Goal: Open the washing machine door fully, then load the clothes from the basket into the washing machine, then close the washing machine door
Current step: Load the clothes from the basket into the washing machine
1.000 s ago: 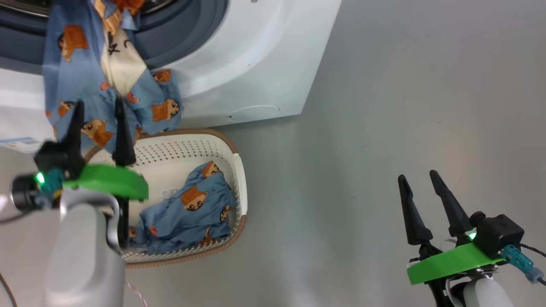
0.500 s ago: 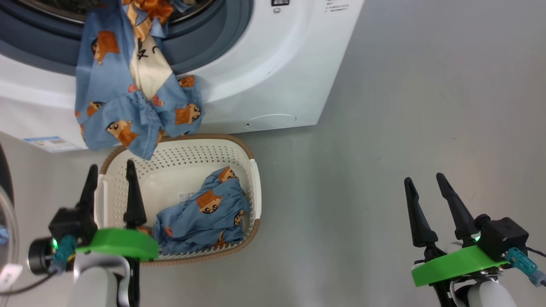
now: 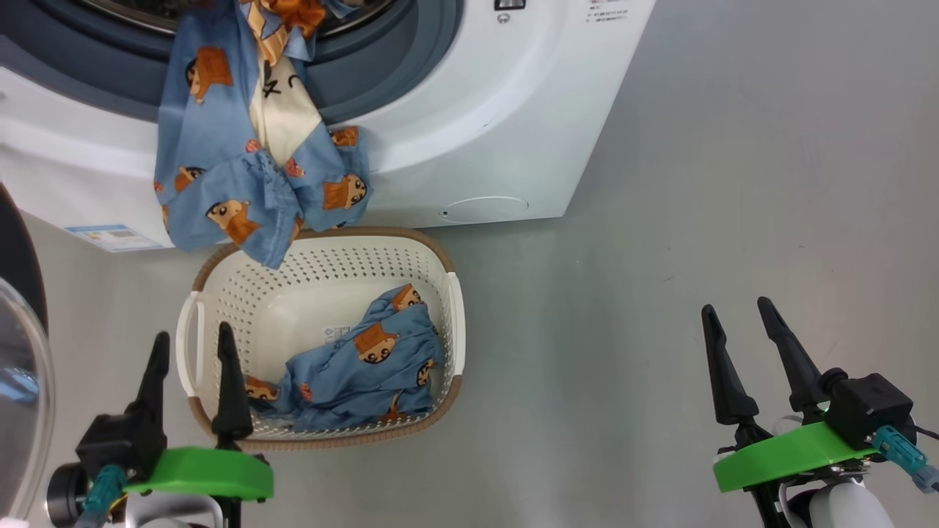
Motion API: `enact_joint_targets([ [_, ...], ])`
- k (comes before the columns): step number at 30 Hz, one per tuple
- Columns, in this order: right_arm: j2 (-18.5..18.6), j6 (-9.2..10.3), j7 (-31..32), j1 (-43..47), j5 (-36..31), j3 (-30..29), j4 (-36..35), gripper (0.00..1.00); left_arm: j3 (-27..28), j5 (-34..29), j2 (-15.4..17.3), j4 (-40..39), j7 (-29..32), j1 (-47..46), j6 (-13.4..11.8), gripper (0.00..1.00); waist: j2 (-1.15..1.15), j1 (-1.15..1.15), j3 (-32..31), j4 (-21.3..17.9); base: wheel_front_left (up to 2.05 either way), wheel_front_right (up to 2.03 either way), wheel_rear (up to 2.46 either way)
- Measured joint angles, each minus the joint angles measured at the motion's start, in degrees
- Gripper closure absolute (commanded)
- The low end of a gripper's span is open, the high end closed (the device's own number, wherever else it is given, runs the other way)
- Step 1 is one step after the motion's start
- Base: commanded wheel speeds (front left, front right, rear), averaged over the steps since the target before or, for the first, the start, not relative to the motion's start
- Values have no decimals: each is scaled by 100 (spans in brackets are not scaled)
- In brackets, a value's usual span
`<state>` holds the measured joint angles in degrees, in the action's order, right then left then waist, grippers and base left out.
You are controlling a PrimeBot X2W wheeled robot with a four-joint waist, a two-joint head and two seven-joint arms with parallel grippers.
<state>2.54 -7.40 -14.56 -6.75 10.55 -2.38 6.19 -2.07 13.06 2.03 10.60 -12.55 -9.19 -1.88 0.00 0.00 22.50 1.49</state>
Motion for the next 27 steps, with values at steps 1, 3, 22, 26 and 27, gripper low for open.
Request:
enact_joint_targets([
  [1,0,0,0,1,0,-2,0,0,-3,12,0,-64,22,54,-11,0,0,0,-1,6,0,0,0],
  [3,0,0,0,3,-11,-18,0,0,-11,26,0,-136,56,114,-22,0,0,0,-2,28,0,0,0],
  [22,2,0,0,82,-34,-8,0,0,-13,91,124,-524,199,316,-118,0,0,0,134,99,0,0,0],
  [26,2,0,0,81,-31,-8,0,0,-10,93,144,-538,198,316,-142,0,0,0,174,79,0,0,0],
  [27,2,0,0,81,-31,-8,0,0,-9,93,149,-541,198,316,-146,0,0,0,180,75,0,0,0],
])
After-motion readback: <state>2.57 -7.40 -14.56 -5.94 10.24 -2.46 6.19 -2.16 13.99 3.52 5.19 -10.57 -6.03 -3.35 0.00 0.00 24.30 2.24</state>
